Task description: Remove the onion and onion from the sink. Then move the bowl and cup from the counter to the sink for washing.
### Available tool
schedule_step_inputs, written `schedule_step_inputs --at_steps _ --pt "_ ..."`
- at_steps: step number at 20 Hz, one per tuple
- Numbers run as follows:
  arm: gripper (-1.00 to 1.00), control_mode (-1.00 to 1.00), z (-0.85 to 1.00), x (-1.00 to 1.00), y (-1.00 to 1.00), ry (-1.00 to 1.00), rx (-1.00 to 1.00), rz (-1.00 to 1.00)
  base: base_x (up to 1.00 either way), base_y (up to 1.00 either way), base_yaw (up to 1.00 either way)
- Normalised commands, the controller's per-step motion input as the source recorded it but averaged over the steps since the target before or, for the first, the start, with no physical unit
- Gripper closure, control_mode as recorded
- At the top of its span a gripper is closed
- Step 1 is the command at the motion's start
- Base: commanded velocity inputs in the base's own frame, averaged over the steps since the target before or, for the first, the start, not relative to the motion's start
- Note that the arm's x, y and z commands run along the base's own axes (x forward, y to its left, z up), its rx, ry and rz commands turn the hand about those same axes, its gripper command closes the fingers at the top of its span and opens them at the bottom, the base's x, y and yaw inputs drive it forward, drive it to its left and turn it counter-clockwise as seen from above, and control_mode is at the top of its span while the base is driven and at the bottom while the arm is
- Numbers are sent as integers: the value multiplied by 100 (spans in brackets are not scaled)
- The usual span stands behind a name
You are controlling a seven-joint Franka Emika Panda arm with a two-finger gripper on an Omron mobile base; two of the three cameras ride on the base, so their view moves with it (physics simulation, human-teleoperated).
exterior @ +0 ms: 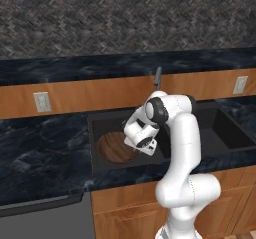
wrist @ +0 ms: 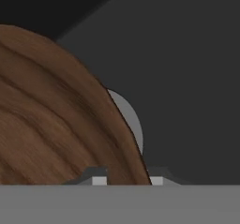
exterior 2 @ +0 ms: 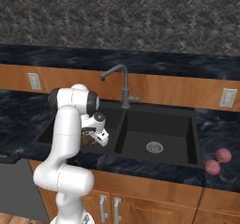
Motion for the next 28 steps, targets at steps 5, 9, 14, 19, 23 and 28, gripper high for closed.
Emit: schedule_step_inputs --at_steps 5,9,14,19,23,28 --pt "100 -100 -8 19 14 0 0 2 0 0 0" --pt "100 -100 -4 14 12 0 0 0 0 0 0" --pt "100 -100 -1 6 16 0 0 0 0 0 0" --pt "100 -100 0 4 16 0 0 0 0 0 0" --pt "-100 -100 0 0 16 0 0 0 0 0 0" --pt "-100 -100 -1 0 13 0 0 0 0 0 0"
